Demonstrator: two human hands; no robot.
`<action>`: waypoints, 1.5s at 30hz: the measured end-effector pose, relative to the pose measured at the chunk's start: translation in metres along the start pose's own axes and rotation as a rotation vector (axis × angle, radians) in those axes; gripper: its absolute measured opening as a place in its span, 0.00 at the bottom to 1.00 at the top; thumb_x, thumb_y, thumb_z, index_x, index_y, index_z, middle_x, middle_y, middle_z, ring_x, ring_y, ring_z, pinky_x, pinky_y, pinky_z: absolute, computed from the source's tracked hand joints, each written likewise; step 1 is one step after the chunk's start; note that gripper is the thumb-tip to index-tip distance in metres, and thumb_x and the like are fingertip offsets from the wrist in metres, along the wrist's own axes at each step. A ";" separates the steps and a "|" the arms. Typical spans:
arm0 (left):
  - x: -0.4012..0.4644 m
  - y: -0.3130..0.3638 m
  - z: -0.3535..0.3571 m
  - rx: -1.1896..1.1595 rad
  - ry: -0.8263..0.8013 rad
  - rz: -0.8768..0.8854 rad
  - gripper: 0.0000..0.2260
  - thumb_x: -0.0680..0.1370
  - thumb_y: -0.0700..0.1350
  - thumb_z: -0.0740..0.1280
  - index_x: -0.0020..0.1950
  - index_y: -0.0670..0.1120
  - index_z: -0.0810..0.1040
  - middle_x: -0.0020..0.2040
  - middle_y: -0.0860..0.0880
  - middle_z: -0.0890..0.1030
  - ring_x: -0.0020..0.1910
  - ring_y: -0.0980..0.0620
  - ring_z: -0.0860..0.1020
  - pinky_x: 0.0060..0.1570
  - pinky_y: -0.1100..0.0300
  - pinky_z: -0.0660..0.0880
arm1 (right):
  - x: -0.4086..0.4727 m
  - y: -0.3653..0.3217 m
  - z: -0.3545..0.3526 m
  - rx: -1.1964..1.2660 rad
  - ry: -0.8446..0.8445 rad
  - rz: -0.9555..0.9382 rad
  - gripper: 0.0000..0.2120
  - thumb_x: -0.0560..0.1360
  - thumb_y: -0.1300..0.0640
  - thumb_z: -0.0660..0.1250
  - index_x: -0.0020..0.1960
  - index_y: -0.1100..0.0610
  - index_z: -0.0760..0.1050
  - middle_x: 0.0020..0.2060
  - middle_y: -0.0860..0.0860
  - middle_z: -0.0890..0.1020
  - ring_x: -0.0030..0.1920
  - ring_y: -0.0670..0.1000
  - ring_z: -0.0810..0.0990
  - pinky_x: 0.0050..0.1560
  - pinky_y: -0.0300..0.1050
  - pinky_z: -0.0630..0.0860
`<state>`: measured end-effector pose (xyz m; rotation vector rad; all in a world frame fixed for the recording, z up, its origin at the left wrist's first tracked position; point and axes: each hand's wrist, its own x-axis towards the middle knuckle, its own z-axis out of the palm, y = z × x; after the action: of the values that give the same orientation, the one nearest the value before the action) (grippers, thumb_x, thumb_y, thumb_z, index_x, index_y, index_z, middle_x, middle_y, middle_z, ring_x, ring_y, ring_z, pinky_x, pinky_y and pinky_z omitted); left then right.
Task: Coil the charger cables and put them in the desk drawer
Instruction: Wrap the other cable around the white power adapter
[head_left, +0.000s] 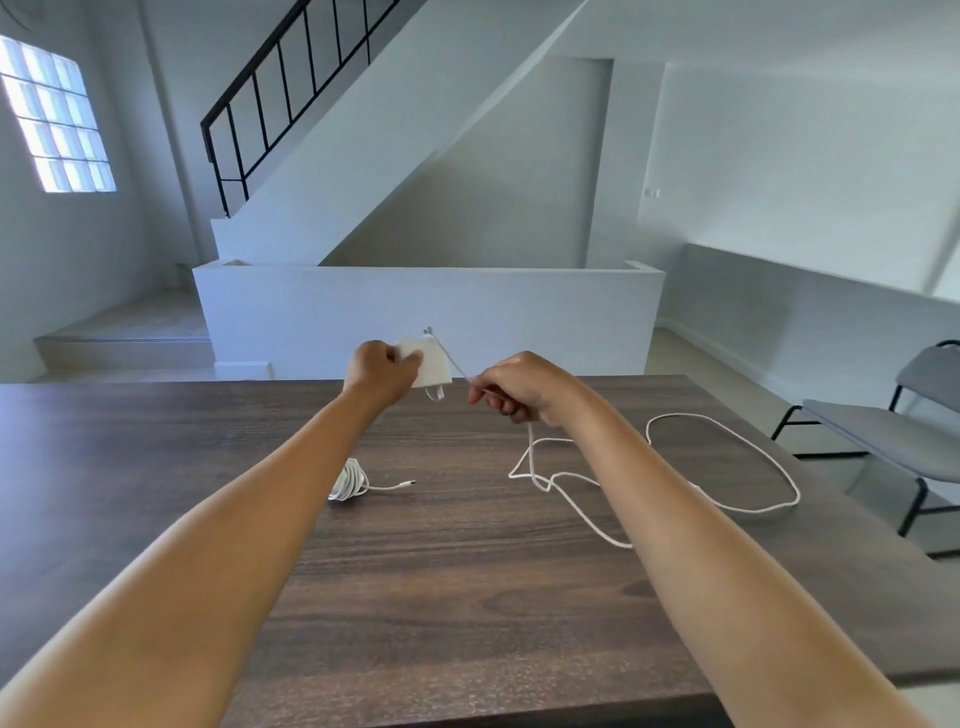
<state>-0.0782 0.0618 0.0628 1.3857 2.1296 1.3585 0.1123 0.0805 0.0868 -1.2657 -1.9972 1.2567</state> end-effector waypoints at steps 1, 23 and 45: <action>0.001 0.001 -0.001 -0.164 0.004 -0.081 0.15 0.75 0.48 0.69 0.32 0.43 0.71 0.36 0.43 0.78 0.40 0.41 0.81 0.43 0.54 0.80 | -0.002 0.004 0.003 0.039 -0.040 0.021 0.09 0.75 0.61 0.64 0.37 0.59 0.79 0.26 0.50 0.70 0.25 0.46 0.63 0.24 0.36 0.59; -0.008 0.023 -0.064 -0.237 -0.975 -0.046 0.23 0.65 0.51 0.78 0.53 0.37 0.78 0.39 0.45 0.83 0.34 0.54 0.81 0.33 0.64 0.78 | 0.016 0.013 -0.035 -0.201 0.140 -0.090 0.16 0.64 0.46 0.78 0.35 0.59 0.80 0.25 0.45 0.78 0.35 0.47 0.73 0.40 0.39 0.67; -0.006 0.022 0.001 0.006 0.164 0.032 0.17 0.76 0.49 0.64 0.30 0.44 0.67 0.31 0.46 0.74 0.37 0.42 0.77 0.36 0.55 0.72 | 0.006 -0.001 -0.008 0.024 -0.035 0.033 0.12 0.77 0.53 0.63 0.37 0.55 0.79 0.25 0.48 0.63 0.24 0.46 0.57 0.25 0.38 0.55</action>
<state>-0.0620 0.0593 0.0782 1.3584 2.2242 1.5275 0.1149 0.0890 0.0909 -1.2785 -1.9877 1.3229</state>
